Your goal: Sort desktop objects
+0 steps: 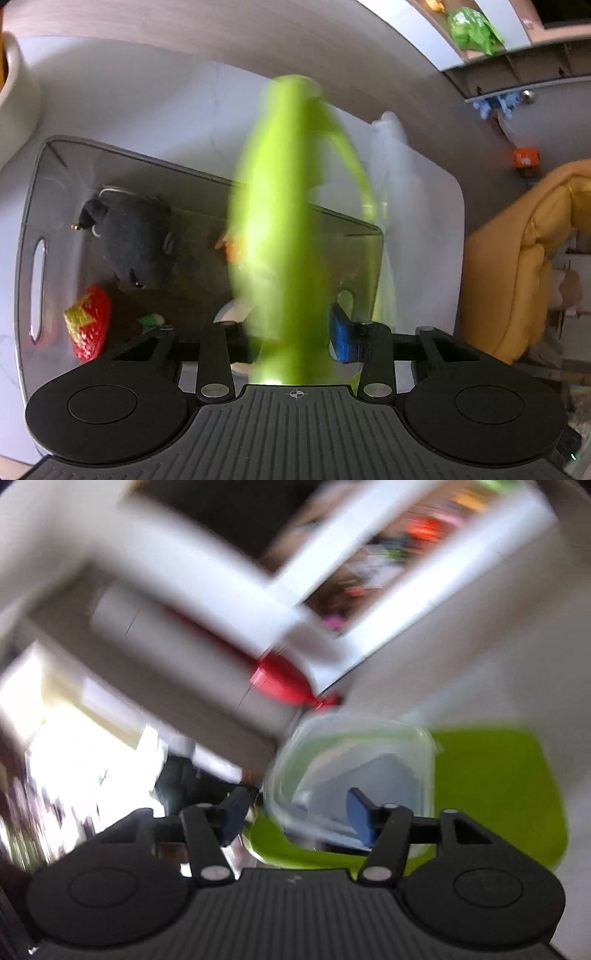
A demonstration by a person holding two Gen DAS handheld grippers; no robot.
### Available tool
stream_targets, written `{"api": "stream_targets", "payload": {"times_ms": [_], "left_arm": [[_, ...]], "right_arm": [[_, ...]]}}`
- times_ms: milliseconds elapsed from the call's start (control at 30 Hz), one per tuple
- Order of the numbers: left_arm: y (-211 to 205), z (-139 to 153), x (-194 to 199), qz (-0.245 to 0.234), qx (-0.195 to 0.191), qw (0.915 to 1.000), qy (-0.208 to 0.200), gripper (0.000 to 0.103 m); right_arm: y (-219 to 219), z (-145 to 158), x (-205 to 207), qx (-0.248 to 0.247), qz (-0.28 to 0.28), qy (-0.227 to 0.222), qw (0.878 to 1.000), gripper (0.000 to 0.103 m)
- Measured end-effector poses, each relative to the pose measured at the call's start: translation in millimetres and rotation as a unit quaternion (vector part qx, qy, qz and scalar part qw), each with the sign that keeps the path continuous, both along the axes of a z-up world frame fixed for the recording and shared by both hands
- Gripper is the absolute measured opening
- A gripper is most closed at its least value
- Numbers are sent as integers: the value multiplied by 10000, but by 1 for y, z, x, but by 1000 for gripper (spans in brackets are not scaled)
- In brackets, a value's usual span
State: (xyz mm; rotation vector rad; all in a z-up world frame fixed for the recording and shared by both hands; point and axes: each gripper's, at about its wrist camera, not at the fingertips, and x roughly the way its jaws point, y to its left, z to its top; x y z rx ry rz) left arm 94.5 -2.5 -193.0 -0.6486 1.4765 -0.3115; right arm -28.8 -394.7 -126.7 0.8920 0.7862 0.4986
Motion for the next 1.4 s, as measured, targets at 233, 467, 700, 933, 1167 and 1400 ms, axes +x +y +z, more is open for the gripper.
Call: {"api": "stream_targets", "payload": {"times_ms": [233,467,700,933,1167,1400], "left_arm": [[-1,1,7,54,32,10000,8,40],[-8,-4,15,116,48,9999,71,39],[-7,-12,15,212,-101,9996,160,44],[4,-24,11,624,-1018,9928,-39,83],[-14,-42,18,718,-1162,9904,-192,93],[-30,-47,28,991,-852,9912,-196,42]], "right_arm": [[-74,-128,-43,1674,-2588,2785,9096,63],[-47,-199,-45,2635,-3526,2999,8463,62],[-27,-231,-11,3136,-4012,2542,8222,61],[-47,-224,2,3119,-3861,2210,8395,28],[-67,-206,21,2889,-3220,2139,8758,9],[-76,-190,34,2649,-3014,2140,8906,10]]}}
